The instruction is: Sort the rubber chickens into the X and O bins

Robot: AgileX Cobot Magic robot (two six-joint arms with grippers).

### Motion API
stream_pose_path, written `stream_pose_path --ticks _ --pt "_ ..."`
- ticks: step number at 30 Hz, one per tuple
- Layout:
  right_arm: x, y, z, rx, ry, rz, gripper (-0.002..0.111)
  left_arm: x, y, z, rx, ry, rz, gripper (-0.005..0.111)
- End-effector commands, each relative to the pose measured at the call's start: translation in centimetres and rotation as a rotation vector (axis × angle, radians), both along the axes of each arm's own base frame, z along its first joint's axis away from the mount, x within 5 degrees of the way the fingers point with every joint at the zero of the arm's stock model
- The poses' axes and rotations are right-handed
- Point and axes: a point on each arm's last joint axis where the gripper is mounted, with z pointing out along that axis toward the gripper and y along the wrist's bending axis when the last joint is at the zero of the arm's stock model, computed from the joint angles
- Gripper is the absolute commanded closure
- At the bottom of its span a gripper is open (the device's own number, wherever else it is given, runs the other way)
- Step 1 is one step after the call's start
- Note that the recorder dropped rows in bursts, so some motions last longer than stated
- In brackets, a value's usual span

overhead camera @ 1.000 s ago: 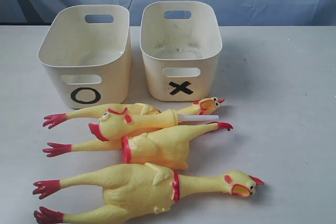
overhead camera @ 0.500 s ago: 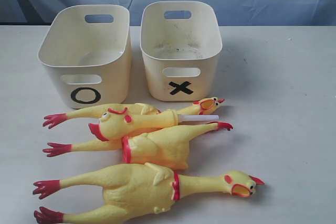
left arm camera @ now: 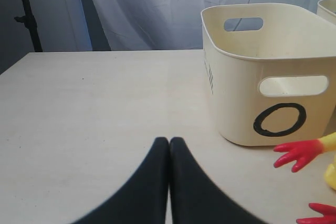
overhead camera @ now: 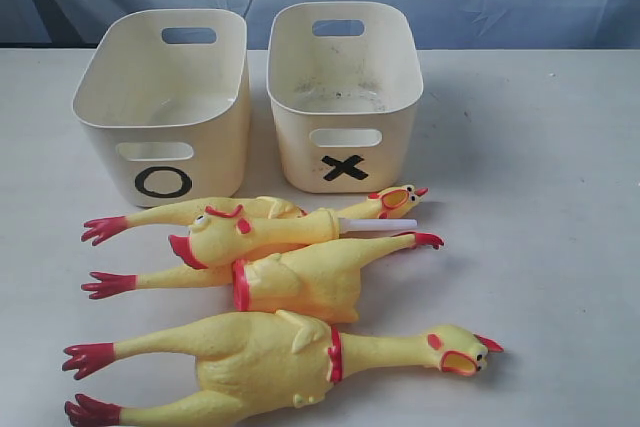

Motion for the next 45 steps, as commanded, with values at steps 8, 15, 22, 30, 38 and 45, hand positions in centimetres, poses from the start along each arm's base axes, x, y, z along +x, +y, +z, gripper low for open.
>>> stream_pose_path --ticks 8,15,22,30,38,45 --pt "4.8 7.5 -11.1 0.176 0.239 0.854 0.109 0.0 0.0 0.2 -0.009 -0.014 -0.005 0.107" --pt "4.3 11.6 -14.3 -0.082 0.722 1.374 0.109 0.0 0.0 0.2 -0.009 -0.014 -0.005 0.107" --pt "6.3 13.7 -12.8 -0.019 0.759 1.792 0.109 0.0 0.0 0.2 -0.009 -0.014 -0.005 0.107" --pt "9.8 12.4 -13.1 -0.303 0.714 1.437 0.109 0.0 0.0 0.2 -0.009 -0.014 -0.005 0.107" --pt "14.0 5.2 -13.1 -0.506 0.824 0.452 0.109 0.0 0.0 0.2 -0.009 -0.014 -0.005 0.107" --pt "13.2 1.1 -12.7 -0.586 1.001 -0.010 0.109 0.0 0.0 0.2 -0.009 -0.014 -0.005 0.107"
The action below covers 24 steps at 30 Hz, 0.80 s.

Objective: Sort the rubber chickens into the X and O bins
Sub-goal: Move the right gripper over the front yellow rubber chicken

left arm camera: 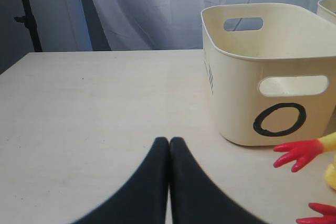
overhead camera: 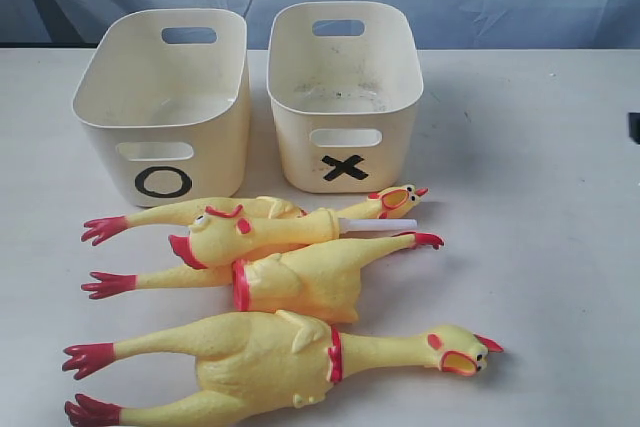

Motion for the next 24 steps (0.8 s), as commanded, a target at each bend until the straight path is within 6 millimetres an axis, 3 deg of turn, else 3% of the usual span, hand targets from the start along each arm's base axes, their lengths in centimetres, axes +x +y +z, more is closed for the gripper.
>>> stream_pose_path --ticks 1,6,9,12,16,19,22,24 --pt "-0.9 -1.9 -0.2 0.078 0.036 -0.294 0.109 0.0 0.0 0.2 -0.009 -0.014 -0.005 0.107" --pt "-1.5 -0.6 -3.0 0.471 0.222 -0.431 0.109 0.0 0.0 0.2 -0.009 -0.014 -0.005 0.107" --pt "-1.7 1.0 -3.9 0.713 0.312 -0.449 0.109 0.0 0.0 0.2 -0.009 -0.014 -0.005 0.107" --pt "-1.9 2.4 -4.1 0.834 0.397 -0.370 0.109 0.0 0.0 0.2 -0.009 -0.014 -0.005 0.107" --pt "-2.5 4.5 -4.2 0.650 0.570 0.084 0.109 0.0 0.0 0.2 -0.009 -0.014 -0.005 0.107" --pt "-3.6 7.0 -3.6 0.688 0.664 0.442 0.109 0.0 0.0 0.2 -0.009 -0.014 -0.005 0.107" --pt "-4.4 9.5 -1.4 0.855 0.581 0.816 0.109 0.0 0.0 0.2 -0.009 -0.014 -0.005 0.107" --pt "-5.1 10.5 0.1 0.877 0.461 1.083 0.109 0.0 0.0 0.2 -0.009 -0.014 -0.005 0.107"
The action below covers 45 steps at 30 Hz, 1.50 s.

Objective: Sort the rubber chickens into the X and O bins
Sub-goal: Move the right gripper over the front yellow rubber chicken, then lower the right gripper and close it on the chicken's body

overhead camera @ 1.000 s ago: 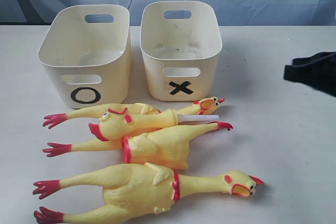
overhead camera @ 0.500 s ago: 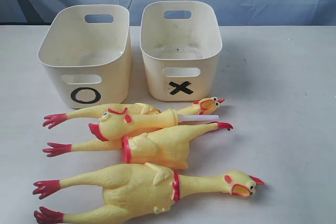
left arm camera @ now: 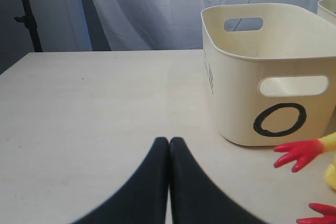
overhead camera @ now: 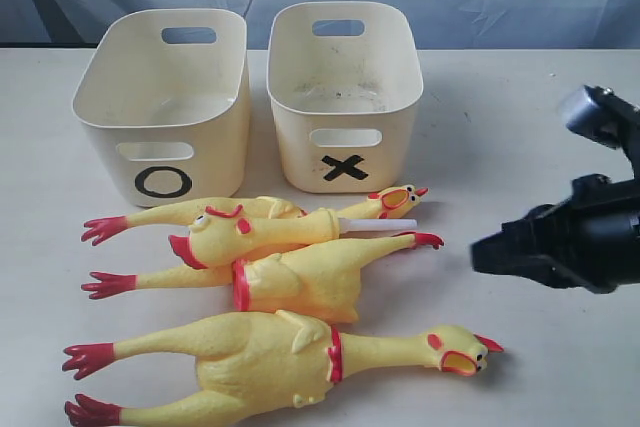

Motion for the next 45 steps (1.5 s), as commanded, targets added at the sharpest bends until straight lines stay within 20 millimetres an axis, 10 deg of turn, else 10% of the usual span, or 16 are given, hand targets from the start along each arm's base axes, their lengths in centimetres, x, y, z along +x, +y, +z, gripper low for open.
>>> stream_pose_path --ticks 1,6,14,20,45 --pt "-1.2 2.6 3.7 0.367 -0.358 0.376 0.109 0.0 0.0 0.2 -0.009 -0.014 -0.005 0.107" --pt "-1.5 3.0 3.3 0.279 -0.448 0.487 0.106 0.0 0.0 0.2 -0.009 -0.014 -0.005 0.107" --pt "-1.8 5.8 2.1 0.062 -0.526 0.511 0.027 0.0 0.0 0.2 -0.009 -0.014 -0.005 0.107" --pt "-3.1 8.0 1.8 0.013 -0.639 0.636 0.049 0.0 0.0 0.2 -0.009 -0.014 -0.005 0.107" --pt "-2.0 20.0 -6.3 -0.274 -0.654 0.979 0.040 0.0 0.0 0.2 -0.009 -0.014 -0.005 0.107"
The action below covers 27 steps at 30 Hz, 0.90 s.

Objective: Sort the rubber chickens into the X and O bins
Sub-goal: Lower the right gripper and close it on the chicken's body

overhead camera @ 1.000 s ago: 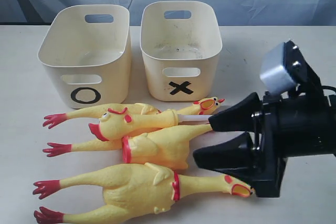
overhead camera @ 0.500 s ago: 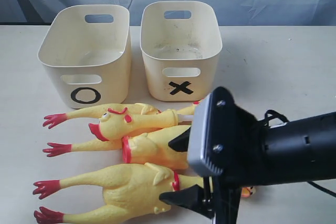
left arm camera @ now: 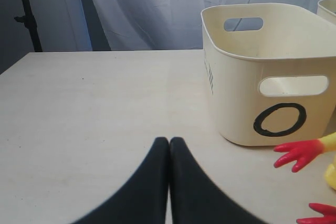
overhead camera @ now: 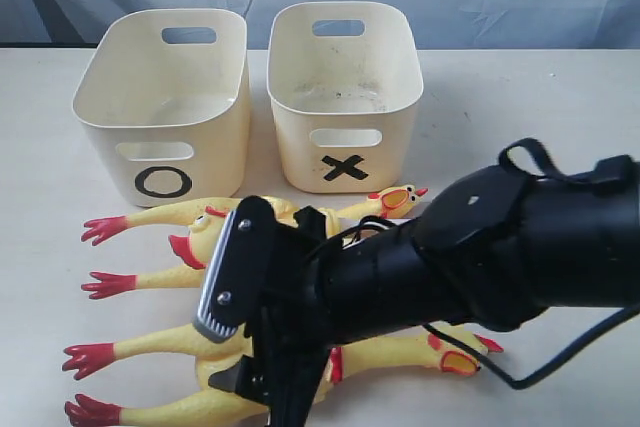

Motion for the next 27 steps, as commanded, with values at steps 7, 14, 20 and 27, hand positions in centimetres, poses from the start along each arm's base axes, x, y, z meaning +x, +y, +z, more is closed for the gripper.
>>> stream_pose_path --ticks 7,14,20,27 --pt "-0.3 -0.5 -4.8 -0.211 -0.052 -0.013 0.040 0.0 0.0 0.2 -0.009 -0.014 -0.005 0.107" --pt "-1.6 -2.5 -6.7 -0.285 0.001 -0.003 0.073 0.0 0.0 0.2 -0.009 -0.014 -0.005 0.107" --pt "-2.4 -2.3 -6.6 -0.253 0.077 0.051 0.109 0.0 0.0 0.2 -0.009 -0.014 -0.005 0.107" --pt "-2.9 3.0 2.0 0.121 0.233 0.255 0.109 0.0 0.0 0.2 -0.009 -0.014 -0.005 0.107"
